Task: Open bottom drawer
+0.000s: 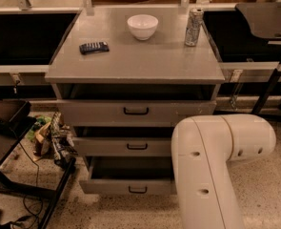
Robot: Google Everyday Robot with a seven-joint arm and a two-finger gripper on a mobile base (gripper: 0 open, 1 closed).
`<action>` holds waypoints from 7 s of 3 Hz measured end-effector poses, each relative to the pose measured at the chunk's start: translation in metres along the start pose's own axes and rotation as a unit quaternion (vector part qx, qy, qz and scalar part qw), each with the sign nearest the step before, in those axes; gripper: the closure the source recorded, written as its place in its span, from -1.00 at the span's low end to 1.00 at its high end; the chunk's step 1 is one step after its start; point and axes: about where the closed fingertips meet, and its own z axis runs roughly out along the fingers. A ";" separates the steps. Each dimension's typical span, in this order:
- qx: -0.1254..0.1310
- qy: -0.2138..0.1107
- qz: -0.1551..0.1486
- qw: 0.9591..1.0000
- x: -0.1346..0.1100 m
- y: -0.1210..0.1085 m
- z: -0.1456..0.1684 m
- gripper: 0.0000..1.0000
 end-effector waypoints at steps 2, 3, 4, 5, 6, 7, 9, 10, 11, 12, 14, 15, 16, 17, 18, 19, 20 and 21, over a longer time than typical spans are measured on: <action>-0.001 -0.045 0.033 0.998 0.004 0.021 0.052 -1.00; 0.000 -0.049 0.036 0.998 0.001 0.021 0.053 -1.00; -0.027 -0.015 0.024 0.999 -0.008 0.024 0.064 -0.61; -0.077 0.066 0.013 0.995 -0.004 0.034 0.067 -0.15; -0.104 0.141 0.026 0.984 0.026 0.042 0.040 0.32; -0.107 0.148 0.031 0.983 0.029 0.041 0.036 0.78; -0.124 0.148 0.049 0.980 0.037 0.053 0.029 1.00; -0.135 0.146 0.056 0.978 0.039 0.061 0.030 1.00; -0.151 0.152 0.061 0.975 0.044 0.073 0.028 1.00; -0.162 0.156 0.063 0.972 0.046 0.080 0.026 1.00; -0.173 0.155 0.062 0.971 0.048 0.087 0.023 1.00; -0.184 0.153 0.061 0.969 0.051 0.095 0.020 1.00; -0.199 0.154 0.063 0.966 0.052 0.106 0.019 1.00; -0.215 0.154 0.066 0.962 0.054 0.120 0.016 1.00; -0.231 0.153 0.069 0.958 0.056 0.132 0.013 1.00; -0.244 0.151 0.073 0.955 0.056 0.142 0.010 1.00; -0.244 0.150 0.073 0.955 0.056 0.142 0.009 1.00; -0.252 0.148 0.073 0.953 0.059 0.146 0.006 1.00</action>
Offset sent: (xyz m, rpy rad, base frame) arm 0.0240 -0.0175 -0.0827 0.1823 -0.0078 -0.0576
